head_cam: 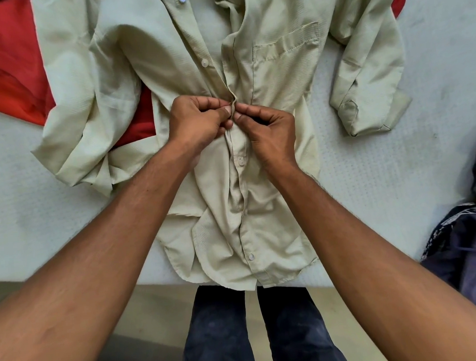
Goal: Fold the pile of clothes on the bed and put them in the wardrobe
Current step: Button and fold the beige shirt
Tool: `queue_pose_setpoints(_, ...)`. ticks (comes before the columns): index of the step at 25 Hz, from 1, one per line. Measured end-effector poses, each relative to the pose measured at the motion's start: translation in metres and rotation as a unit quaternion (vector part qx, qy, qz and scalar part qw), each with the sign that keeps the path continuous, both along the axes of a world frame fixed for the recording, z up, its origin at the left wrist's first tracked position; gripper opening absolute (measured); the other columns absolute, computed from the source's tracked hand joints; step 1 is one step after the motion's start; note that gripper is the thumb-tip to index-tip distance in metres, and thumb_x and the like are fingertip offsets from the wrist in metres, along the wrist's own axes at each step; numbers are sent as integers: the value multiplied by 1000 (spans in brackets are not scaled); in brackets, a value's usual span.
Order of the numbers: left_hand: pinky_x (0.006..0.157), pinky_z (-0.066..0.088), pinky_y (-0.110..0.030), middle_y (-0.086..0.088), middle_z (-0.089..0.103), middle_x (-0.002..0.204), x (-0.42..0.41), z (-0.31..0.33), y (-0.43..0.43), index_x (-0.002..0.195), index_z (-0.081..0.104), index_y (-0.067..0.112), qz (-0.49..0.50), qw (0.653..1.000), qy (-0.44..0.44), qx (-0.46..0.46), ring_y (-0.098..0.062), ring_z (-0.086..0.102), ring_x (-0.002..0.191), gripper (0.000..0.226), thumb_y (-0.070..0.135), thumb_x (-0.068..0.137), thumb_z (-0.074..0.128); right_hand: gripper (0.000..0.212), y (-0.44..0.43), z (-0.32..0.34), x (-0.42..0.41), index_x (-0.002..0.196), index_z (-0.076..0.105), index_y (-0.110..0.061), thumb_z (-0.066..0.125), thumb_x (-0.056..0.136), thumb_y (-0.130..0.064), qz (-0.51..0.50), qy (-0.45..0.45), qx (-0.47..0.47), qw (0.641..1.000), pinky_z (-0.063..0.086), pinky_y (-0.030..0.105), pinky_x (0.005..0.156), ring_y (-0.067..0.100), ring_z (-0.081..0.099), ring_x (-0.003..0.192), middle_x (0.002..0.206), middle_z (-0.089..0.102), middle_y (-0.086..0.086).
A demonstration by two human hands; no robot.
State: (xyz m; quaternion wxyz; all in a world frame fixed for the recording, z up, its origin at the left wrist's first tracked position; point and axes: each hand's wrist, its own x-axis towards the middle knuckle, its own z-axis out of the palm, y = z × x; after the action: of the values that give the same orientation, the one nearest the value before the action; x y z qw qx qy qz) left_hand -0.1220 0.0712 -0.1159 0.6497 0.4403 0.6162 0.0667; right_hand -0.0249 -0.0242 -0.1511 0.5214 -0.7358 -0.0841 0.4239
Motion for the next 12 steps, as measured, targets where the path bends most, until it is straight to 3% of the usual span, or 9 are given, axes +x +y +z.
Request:
queue_pose_setpoints(7, 63, 56, -17, -4, 70, 73, 1, 0, 6, 82, 72, 13, -5, 1000, -1, -25, -6, 65, 65, 13, 8, 94, 68, 22, 2, -1, 0, 101, 80, -5, 84, 80, -5, 4, -9, -17, 1000, 59, 37, 95, 14, 76, 96, 95, 80, 5)
queue_pose_setpoints(12, 76, 60, -27, 3, 74, 79, 1, -9, -12, 97, 79, 16, -49, 992, 46, 102, -4, 67, 70, 10, 21, 89, 75, 19, 3, -7, -2, 97, 82, -8, 84, 79, -11, 5, -20, -32, 999, 61, 46, 92, 18, 77, 92, 90, 80, 4)
